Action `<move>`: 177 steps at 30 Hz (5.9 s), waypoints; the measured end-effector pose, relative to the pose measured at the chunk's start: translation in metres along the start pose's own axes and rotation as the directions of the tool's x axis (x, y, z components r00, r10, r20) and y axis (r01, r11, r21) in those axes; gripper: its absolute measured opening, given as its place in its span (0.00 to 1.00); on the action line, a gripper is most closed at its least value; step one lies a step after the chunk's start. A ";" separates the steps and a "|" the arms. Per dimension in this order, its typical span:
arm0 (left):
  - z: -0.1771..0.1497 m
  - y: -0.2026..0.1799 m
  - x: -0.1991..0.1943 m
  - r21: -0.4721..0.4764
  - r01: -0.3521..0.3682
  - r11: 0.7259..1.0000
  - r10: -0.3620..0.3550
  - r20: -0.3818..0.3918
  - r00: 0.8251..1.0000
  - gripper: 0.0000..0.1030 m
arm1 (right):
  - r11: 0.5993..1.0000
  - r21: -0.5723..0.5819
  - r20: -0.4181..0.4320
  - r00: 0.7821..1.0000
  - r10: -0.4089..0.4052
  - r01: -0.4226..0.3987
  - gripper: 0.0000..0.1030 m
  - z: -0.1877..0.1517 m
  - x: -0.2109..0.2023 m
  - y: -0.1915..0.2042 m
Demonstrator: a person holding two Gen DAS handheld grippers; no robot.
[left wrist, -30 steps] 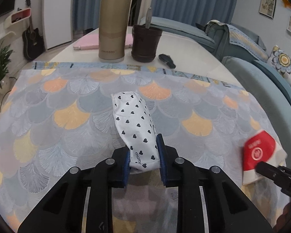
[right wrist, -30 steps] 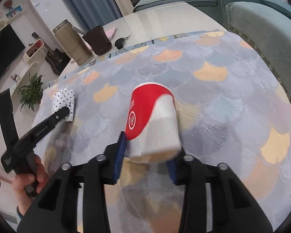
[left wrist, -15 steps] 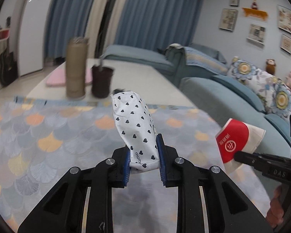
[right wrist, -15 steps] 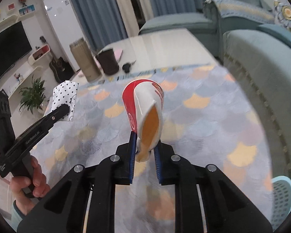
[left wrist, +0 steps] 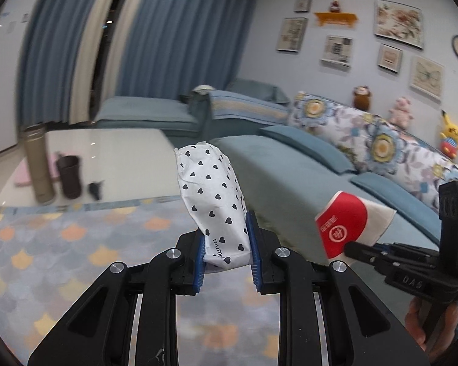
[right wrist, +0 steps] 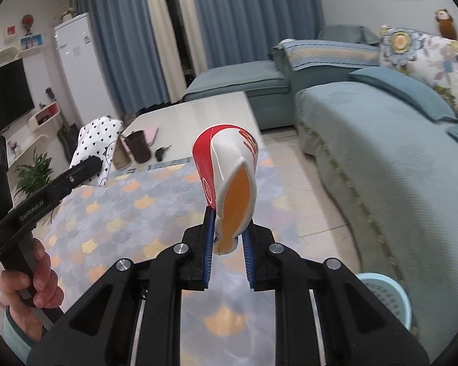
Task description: Collect trash
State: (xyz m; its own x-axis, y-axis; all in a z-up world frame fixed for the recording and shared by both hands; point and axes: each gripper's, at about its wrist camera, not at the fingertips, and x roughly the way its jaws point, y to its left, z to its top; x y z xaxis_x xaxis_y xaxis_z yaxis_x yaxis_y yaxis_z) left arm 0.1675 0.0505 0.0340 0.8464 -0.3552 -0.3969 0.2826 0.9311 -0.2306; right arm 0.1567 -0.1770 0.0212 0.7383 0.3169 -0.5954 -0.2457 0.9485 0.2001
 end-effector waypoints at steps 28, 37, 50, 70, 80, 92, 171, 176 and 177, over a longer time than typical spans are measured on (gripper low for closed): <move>-0.125 -0.201 0.131 0.053 0.309 0.950 -0.258 -0.426 0.867 0.31 | 0.842 0.406 -0.342 0.913 -0.221 0.356 0.19 -0.161 -0.033 -0.237; -0.126 -0.195 0.139 0.033 0.289 0.957 -0.247 -0.433 0.867 0.51 | 0.820 0.424 -0.374 0.899 -0.230 0.386 0.23 -0.169 -0.023 -0.251; -0.106 -0.192 0.092 0.061 0.271 0.961 -0.238 -0.321 0.917 0.65 | 0.827 0.434 -0.281 0.926 -0.253 0.358 0.51 -0.167 -0.060 -0.228; -0.099 -0.156 -0.090 0.068 -0.104 0.992 0.101 0.042 0.994 0.86 | 0.844 0.258 0.170 0.838 -0.519 0.470 0.65 -0.126 -0.195 -0.072; -0.109 -0.149 -0.123 0.077 -0.144 0.987 0.135 0.117 0.984 0.92 | 0.874 0.159 0.274 0.830 -0.486 0.459 0.66 -0.137 -0.206 -0.017; -0.118 -0.128 -0.107 0.037 -0.238 0.971 0.235 0.067 0.970 0.92 | 0.886 0.165 0.272 0.843 -0.463 0.434 0.68 -0.141 -0.199 -0.013; -0.124 -0.138 -0.108 -0.010 -0.222 0.975 0.222 0.056 0.973 0.93 | 0.906 0.175 0.224 0.880 -0.418 0.386 0.83 -0.145 -0.184 -0.020; -0.125 -0.139 -0.108 -0.009 -0.230 0.973 0.230 0.058 0.971 0.93 | 0.908 0.179 0.221 0.884 -0.412 0.379 0.83 -0.145 -0.184 -0.023; -0.126 -0.139 -0.108 -0.009 -0.235 0.972 0.235 0.057 0.970 0.93 | 0.908 0.179 0.221 0.883 -0.413 0.380 0.83 -0.145 -0.184 -0.023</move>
State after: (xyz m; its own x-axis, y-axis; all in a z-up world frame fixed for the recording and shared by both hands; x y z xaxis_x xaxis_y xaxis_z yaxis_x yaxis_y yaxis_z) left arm -0.0200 -0.0513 -0.0027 0.9136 -0.1206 -0.3884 0.0715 0.9878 -0.1385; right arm -0.0651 -0.2566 0.0135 0.8926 -0.1121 -0.4367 0.1696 0.9809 0.0948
